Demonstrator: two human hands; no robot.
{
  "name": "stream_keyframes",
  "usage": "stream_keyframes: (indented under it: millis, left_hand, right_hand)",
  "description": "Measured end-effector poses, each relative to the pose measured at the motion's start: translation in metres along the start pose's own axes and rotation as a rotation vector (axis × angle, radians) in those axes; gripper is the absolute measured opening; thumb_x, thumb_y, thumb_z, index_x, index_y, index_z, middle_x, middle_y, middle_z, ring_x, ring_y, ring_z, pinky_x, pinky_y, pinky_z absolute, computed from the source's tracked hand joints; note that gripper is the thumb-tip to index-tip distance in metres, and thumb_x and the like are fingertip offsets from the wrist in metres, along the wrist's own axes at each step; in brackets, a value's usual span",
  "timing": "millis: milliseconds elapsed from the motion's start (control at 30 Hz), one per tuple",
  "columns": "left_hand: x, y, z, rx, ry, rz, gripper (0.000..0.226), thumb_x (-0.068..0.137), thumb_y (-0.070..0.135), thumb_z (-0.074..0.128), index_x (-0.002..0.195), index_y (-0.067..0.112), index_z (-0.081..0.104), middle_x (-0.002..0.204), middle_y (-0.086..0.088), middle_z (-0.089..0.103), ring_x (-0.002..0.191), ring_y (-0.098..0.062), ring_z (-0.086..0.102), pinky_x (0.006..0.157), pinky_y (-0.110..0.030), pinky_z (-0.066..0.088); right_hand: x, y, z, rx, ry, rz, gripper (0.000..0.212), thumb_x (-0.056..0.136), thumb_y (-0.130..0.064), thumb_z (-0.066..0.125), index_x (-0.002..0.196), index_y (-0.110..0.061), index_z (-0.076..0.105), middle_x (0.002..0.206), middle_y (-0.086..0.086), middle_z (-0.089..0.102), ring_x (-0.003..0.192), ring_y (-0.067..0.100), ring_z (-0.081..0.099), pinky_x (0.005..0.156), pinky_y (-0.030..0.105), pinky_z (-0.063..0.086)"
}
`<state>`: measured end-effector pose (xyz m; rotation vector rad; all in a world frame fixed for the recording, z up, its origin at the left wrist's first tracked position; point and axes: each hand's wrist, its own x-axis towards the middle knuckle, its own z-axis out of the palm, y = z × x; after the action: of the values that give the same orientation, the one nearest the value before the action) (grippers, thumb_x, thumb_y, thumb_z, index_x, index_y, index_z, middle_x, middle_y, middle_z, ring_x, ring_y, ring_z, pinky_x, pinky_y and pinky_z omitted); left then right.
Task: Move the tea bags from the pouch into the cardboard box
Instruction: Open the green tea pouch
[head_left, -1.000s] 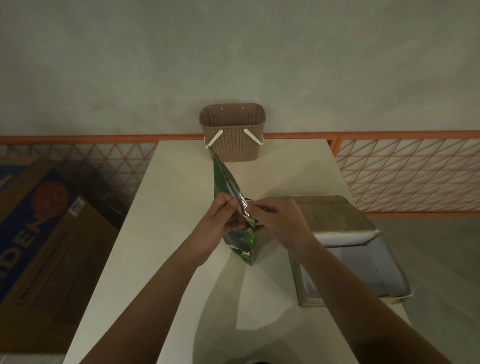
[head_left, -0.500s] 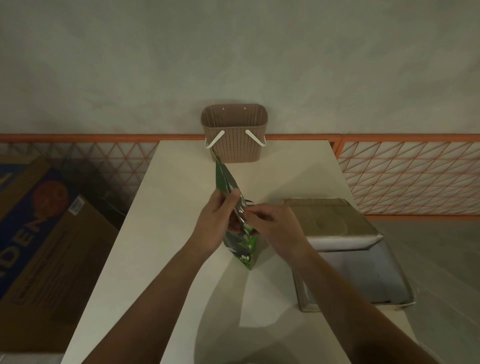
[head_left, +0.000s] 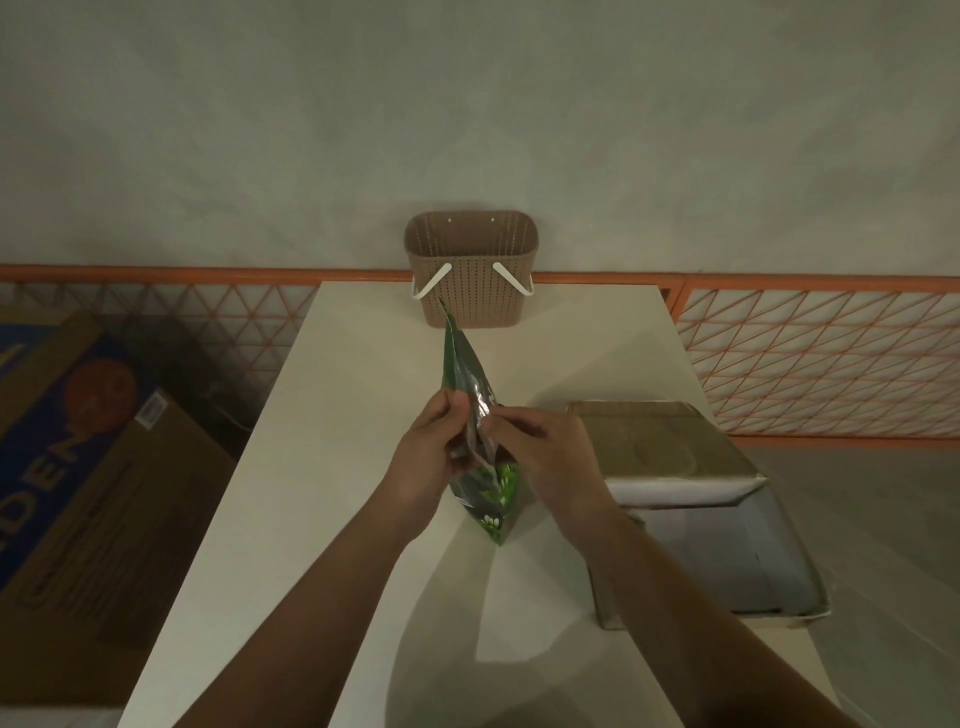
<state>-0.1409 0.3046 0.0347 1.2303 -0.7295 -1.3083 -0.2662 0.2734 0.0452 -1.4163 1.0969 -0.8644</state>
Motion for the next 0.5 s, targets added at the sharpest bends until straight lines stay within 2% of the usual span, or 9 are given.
stream_keyframes:
  millis: [67, 167, 267, 367, 433, 500]
  left_hand:
    - [-0.001, -0.003, 0.001, -0.071, -0.012, -0.024, 0.024, 0.108, 0.023, 0.04, 0.104, 0.013, 0.061, 0.089, -0.002, 0.073, 0.078, -0.013, 0.069, 0.069, -0.026, 0.055]
    - [0.0, -0.007, 0.003, -0.178, -0.013, -0.057, 0.028, 0.104, 0.023, 0.043, 0.122, 0.009, 0.06, 0.109, -0.011, 0.071, 0.099, -0.022, 0.067, 0.085, -0.032, 0.055]
    - [0.001, -0.009, 0.004, -0.216, -0.015, -0.066, 0.03, 0.104, 0.024, 0.045, 0.125, 0.01, 0.06, 0.112, -0.011, 0.069, 0.102, -0.022, 0.066, 0.084, -0.03, 0.056]
    - [0.002, -0.004, 0.008, -0.128, 0.008, -0.052, 0.021, 0.107, 0.022, 0.043, 0.113, 0.013, 0.061, 0.1, -0.009, 0.07, 0.086, -0.016, 0.069, 0.07, -0.024, 0.058]
    - [0.005, 0.001, 0.012, -0.036, 0.081, -0.024, 0.015, 0.107, 0.021, 0.044, 0.099, 0.015, 0.056, 0.088, -0.007, 0.067, 0.066, -0.009, 0.069, 0.056, -0.021, 0.054]
    - [0.011, 0.005, 0.014, 0.082, 0.18, 0.011, 0.017, 0.108, 0.025, 0.044, 0.096, 0.014, 0.051, 0.081, -0.006, 0.064, 0.056, -0.007, 0.066, 0.048, -0.021, 0.051]
  right_hand:
    - [0.002, 0.002, -0.002, 0.062, 0.001, 0.048, 0.025, 0.088, -0.011, 0.067, 0.076, -0.03, 0.077, 0.082, 0.007, 0.075, 0.082, 0.026, 0.071, 0.087, 0.041, 0.057]
    - [0.003, 0.006, -0.004, 0.14, -0.003, 0.126, 0.015, 0.09, -0.014, 0.065, 0.09, -0.017, 0.079, 0.087, 0.011, 0.075, 0.086, 0.026, 0.069, 0.093, 0.045, 0.054]
    - [0.003, 0.009, -0.005, 0.157, -0.013, 0.142, 0.016, 0.091, -0.015, 0.062, 0.092, -0.014, 0.079, 0.091, 0.016, 0.073, 0.09, 0.033, 0.066, 0.092, 0.044, 0.053]
    - [0.004, 0.009, -0.006, 0.144, -0.018, 0.115, 0.017, 0.092, -0.013, 0.061, 0.095, -0.014, 0.078, 0.09, 0.009, 0.075, 0.086, 0.023, 0.068, 0.084, 0.034, 0.054]
    - [0.005, 0.009, -0.006, 0.126, -0.024, 0.086, 0.017, 0.093, -0.012, 0.061, 0.096, -0.015, 0.078, 0.089, 0.005, 0.075, 0.083, 0.016, 0.068, 0.077, 0.023, 0.053]
    - [0.005, 0.009, -0.006, 0.101, -0.035, 0.066, 0.019, 0.093, -0.012, 0.061, 0.091, -0.021, 0.078, 0.085, -0.001, 0.076, 0.08, 0.011, 0.067, 0.073, 0.018, 0.05]
